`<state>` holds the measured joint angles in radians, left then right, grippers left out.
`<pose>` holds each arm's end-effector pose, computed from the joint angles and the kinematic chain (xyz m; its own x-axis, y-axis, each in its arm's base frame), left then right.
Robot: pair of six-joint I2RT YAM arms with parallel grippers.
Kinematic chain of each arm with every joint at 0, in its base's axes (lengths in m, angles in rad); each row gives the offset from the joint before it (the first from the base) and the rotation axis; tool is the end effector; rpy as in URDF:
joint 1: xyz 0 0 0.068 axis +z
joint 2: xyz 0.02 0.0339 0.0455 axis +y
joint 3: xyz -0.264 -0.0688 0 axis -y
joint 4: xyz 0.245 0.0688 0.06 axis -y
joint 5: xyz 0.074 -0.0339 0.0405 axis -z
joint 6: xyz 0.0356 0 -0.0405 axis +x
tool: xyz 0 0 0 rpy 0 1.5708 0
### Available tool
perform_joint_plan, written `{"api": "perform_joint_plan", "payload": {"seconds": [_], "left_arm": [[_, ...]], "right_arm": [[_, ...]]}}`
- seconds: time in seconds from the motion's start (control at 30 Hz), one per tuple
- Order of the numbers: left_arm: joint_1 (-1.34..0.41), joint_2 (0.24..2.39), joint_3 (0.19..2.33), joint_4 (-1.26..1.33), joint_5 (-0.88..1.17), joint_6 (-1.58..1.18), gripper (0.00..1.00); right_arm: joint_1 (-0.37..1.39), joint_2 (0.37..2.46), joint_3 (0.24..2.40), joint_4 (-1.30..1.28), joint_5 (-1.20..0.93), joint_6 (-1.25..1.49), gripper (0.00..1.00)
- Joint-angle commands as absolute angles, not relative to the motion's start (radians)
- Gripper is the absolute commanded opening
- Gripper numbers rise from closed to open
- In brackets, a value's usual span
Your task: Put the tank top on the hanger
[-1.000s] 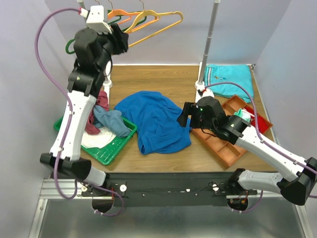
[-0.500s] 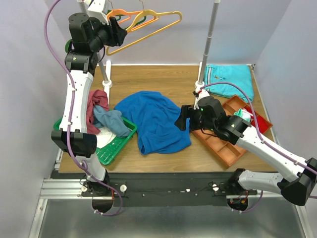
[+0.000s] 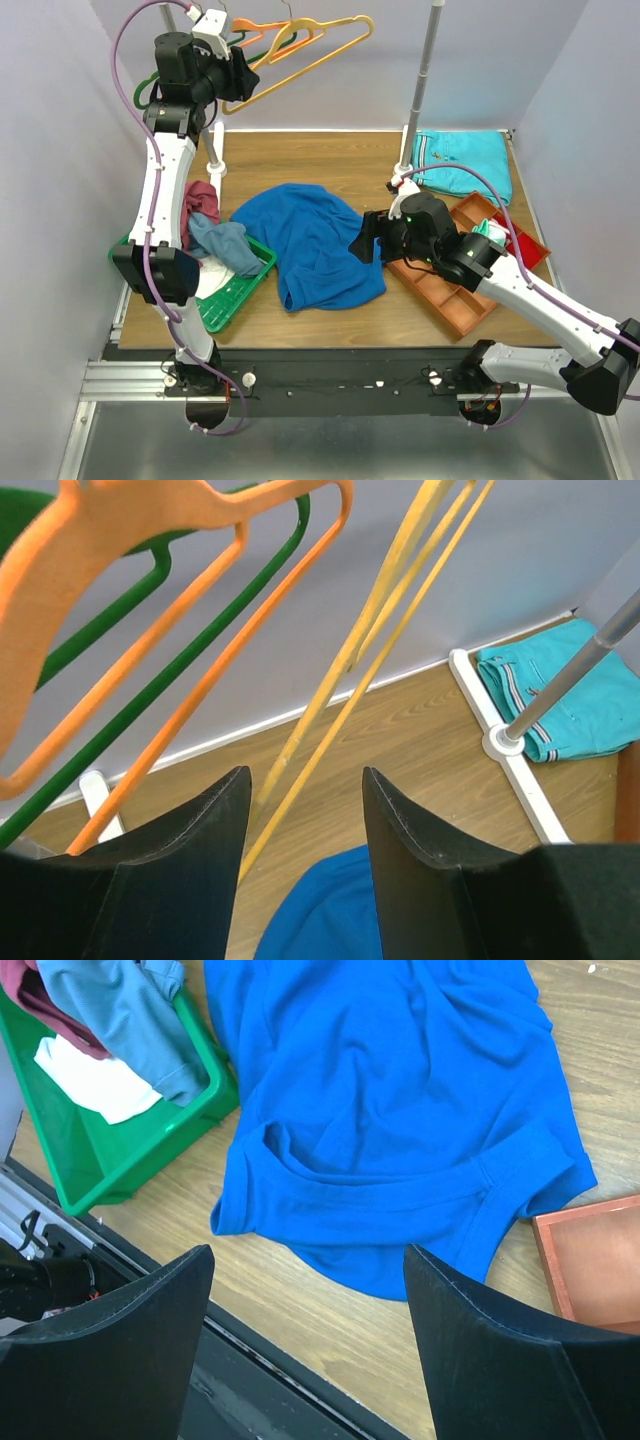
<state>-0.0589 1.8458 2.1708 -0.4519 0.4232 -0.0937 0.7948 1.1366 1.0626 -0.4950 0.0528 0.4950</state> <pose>0.4087 -0.0387 0.4892 -0.1689 -0.0755 -0.9827 0.4465 0.8830 -0.1446 0.1764 0.1771 0.3357 -0.6559 0.0089 -0.7548 -0.4205 0.8261 0.3752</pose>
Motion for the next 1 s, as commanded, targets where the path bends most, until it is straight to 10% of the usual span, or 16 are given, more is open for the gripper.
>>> {"api": "perform_joint_plan", "payload": {"seconds": [0.0,0.97], "left_arm": [[-0.054,1.861,2.16,-0.446,0.456,-0.086,0.56],[-0.121,1.749,2.014,-0.38,0.425,-0.081,0.17]], "right_arm": [[0.793,1.123,1.045,-0.477,0.044,0.479,0.84],[0.793,1.106,1.015,-0.483,0.09,0.471,0.84]]}}
